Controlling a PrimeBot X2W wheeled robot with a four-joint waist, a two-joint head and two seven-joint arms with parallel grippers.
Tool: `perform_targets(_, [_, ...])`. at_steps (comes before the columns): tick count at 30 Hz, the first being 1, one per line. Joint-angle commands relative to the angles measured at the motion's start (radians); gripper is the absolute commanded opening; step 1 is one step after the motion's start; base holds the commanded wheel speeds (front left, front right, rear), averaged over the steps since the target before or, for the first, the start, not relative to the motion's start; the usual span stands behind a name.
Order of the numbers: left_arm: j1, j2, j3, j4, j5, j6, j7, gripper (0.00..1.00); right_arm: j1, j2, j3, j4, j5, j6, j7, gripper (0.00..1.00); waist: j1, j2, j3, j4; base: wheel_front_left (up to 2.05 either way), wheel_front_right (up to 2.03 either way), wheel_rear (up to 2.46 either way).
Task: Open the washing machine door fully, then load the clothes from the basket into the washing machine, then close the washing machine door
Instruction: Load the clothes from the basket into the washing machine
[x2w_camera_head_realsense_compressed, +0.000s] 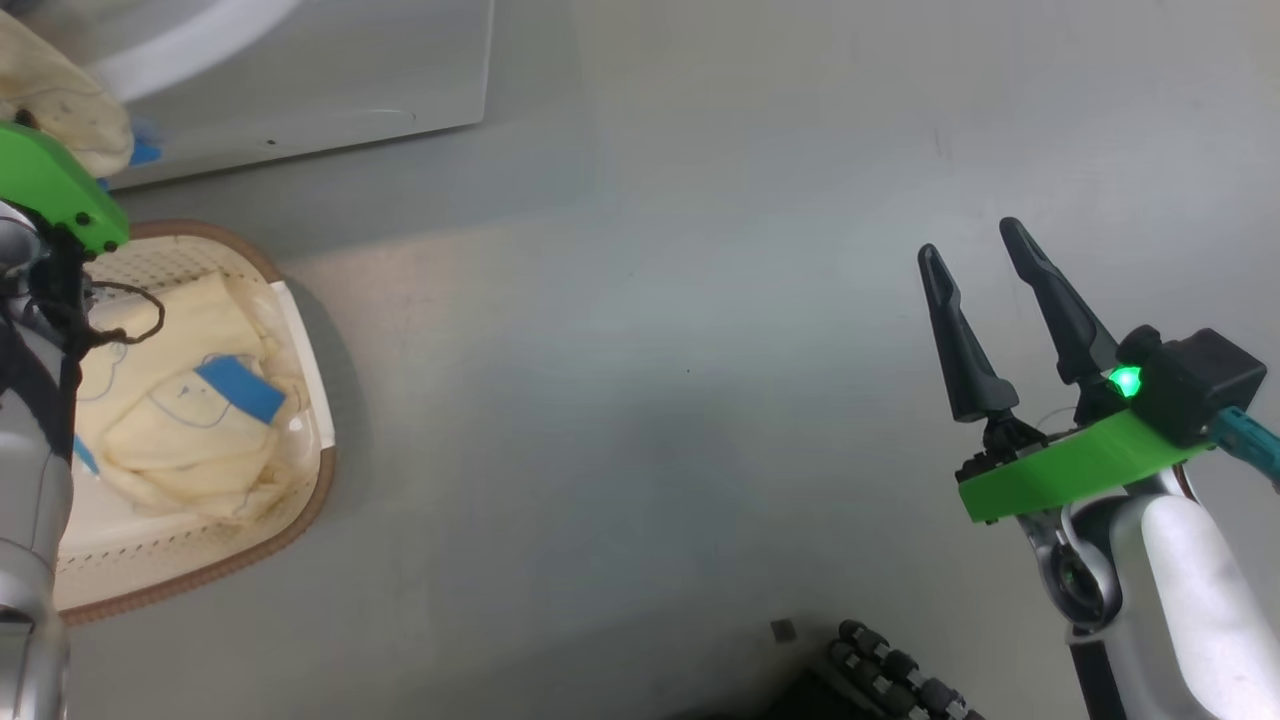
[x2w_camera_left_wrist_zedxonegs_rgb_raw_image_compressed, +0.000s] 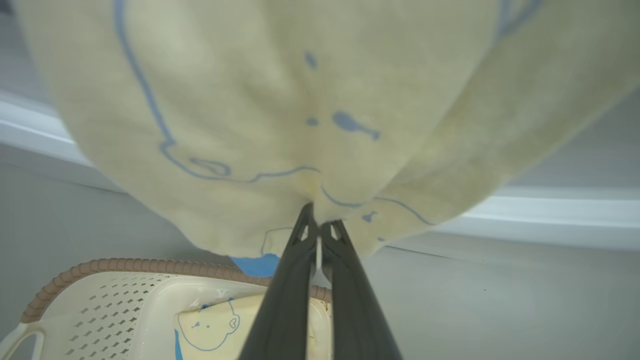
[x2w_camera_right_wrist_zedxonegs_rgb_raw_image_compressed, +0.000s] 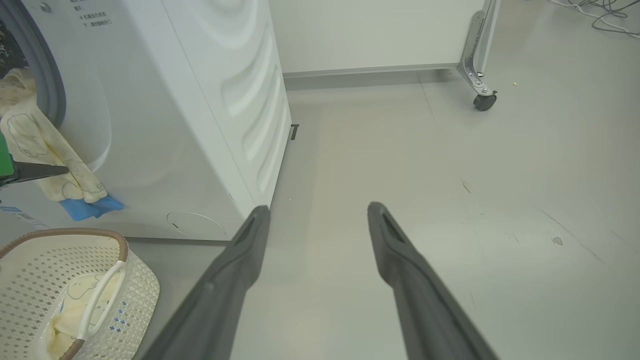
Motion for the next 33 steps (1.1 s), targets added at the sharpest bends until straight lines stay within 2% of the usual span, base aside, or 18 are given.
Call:
perform_targets(1, [-0.022, 0.041, 0.007, -0.017, 0.006, -0.004, 0.004, 0.0, -0.003, -0.008, 0.011, -0.023, 0.009, 0.0, -0.008, 1.0, 0.0, 0.0, -0.003, 0.008, 0.0, 0.0, 0.0])
perform_targets(8, [-0.047, 0.018, -0.043, -0.018, 0.021, -0.079, 0.078, 0.0, 0.002, -0.008, -0.003, -0.029, -0.007, 0.0, 0.004, 1.0, 0.0, 0.0, -0.031, 0.07, 0.0, 0.0, 0.0])
perform_targets(14, [-0.087, 0.013, -0.081, -0.079, 0.024, -0.123, 0.141, 0.0, 0.01, -0.008, -0.013, -0.045, -0.021, 0.0, 0.024, 1.0, 0.0, 0.0, -0.061, 0.124, 0.0, 0.0, 0.0])
perform_targets(17, [-0.106, 0.022, -0.096, -0.139, 0.013, -0.136, 0.187, 0.0, 0.014, -0.008, -0.019, -0.05, -0.021, 0.0, 0.032, 1.0, 0.0, 0.0, -0.074, 0.144, 0.0, 0.0, 0.0])
perform_targets(20, [-0.136, 0.067, -0.11, -0.257, 0.007, -0.141, 0.249, 0.0, 0.015, -0.008, -0.015, -0.047, -0.016, 0.0, 0.035, 1.0, 0.0, 0.0, -0.082, 0.153, 0.0, 0.0, 0.0])
perform_targets(22, [-0.152, 0.108, -0.11, -0.321, 0.016, -0.129, 0.277, 0.0, 0.012, -0.008, -0.006, -0.044, -0.008, 0.0, 0.031, 1.0, 0.0, 0.0, -0.079, 0.147, 0.0, 0.0, 0.0])
perform_targets(27, [-0.182, 0.208, -0.086, -0.482, 0.037, -0.053, 0.336, 0.0, 0.003, -0.008, 0.005, -0.033, 0.021, 0.0, 0.013, 1.0, 0.0, 0.0, -0.044, 0.109, 0.0, 0.0, 0.0])
perform_targets(33, [-0.207, 0.3, -0.048, -0.622, 0.054, 0.004, 0.351, 0.0, -0.018, -0.008, 0.016, -0.002, 0.055, 0.0, -0.013, 1.0, 0.0, 0.0, 0.025, 0.042, 0.0, 0.0, 0.0])
